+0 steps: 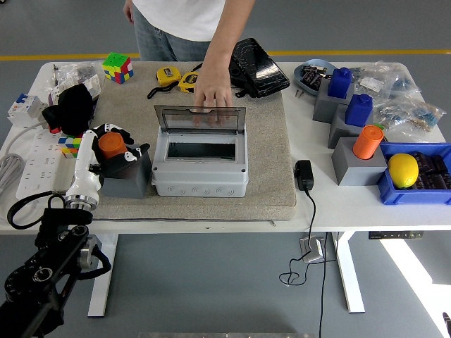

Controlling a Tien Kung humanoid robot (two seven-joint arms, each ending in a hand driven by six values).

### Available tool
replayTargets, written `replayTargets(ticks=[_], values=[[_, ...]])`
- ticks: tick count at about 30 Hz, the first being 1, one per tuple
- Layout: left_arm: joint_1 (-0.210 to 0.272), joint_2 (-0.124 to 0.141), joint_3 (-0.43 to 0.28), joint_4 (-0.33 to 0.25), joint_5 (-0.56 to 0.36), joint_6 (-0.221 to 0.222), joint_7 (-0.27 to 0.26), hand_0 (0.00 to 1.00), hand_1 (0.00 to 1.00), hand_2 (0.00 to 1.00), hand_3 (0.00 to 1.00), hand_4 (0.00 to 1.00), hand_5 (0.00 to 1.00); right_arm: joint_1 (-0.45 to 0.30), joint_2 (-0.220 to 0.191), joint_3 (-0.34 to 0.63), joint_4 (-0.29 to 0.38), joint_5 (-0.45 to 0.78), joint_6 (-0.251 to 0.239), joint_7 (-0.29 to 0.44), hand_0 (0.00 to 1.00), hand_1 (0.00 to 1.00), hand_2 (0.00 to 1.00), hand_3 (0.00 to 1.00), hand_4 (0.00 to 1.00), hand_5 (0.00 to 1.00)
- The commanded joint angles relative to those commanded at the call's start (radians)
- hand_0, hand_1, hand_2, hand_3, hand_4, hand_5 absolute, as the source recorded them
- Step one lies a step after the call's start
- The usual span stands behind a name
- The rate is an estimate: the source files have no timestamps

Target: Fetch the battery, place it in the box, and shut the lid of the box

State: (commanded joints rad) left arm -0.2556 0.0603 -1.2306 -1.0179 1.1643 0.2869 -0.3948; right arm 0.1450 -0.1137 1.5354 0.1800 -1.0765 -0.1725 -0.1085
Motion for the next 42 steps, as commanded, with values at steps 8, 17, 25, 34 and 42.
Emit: replayTargets(ticks=[8, 17, 25, 34, 42], values=[[-0.002, -0.003, 0.005, 0.0, -0.001, 0.01, -0.002, 0.159, 0.193, 0.199, 0.187, 0.998, 0.002, 0.001, 0.0, 0.0, 0.0, 0.002, 0.0, 0.001, 0.82, 0.76, 0.734, 0.794, 0.998, 0.998], [-0.004, -0.005, 0.011, 0.002, -0.008, 0.022, -0.006, 0.136, 0.165, 0.189, 0.185, 0.998, 0.002, 0.001, 0.0, 0.001, 0.0, 0.003, 0.0, 0.002, 0.82, 0.76, 0.734, 0.794, 0.998, 0.998], [-0.004, -0.006, 0.014, 0.003, -0.017, 0.028, -0.01, 0.111, 0.14, 0.168, 0.157, 0.998, 0.004, 0.001, -0.001, 0.003, 0.0, 0.001, 0.0, 0.0, 0.821, 0.76, 0.734, 0.795, 0.998, 0.998], [-0.005, -0.003, 0.012, 0.002, -0.026, 0.031, -0.012, 0.091, 0.114, 0.146, 0.139, 0.998, 0.009, -0.001, -0.002, -0.002, 0.0, 0.001, -0.002, 0.0, 0.821, 0.76, 0.734, 0.794, 0.998, 0.998], [-0.014, 0.001, 0.007, 0.0, -0.039, 0.032, -0.016, 0.078, 0.089, 0.117, 0.123, 0.998, 0.018, -0.001, -0.001, -0.002, 0.0, 0.001, -0.002, -0.001, 0.82, 0.761, 0.735, 0.794, 0.998, 0.998]])
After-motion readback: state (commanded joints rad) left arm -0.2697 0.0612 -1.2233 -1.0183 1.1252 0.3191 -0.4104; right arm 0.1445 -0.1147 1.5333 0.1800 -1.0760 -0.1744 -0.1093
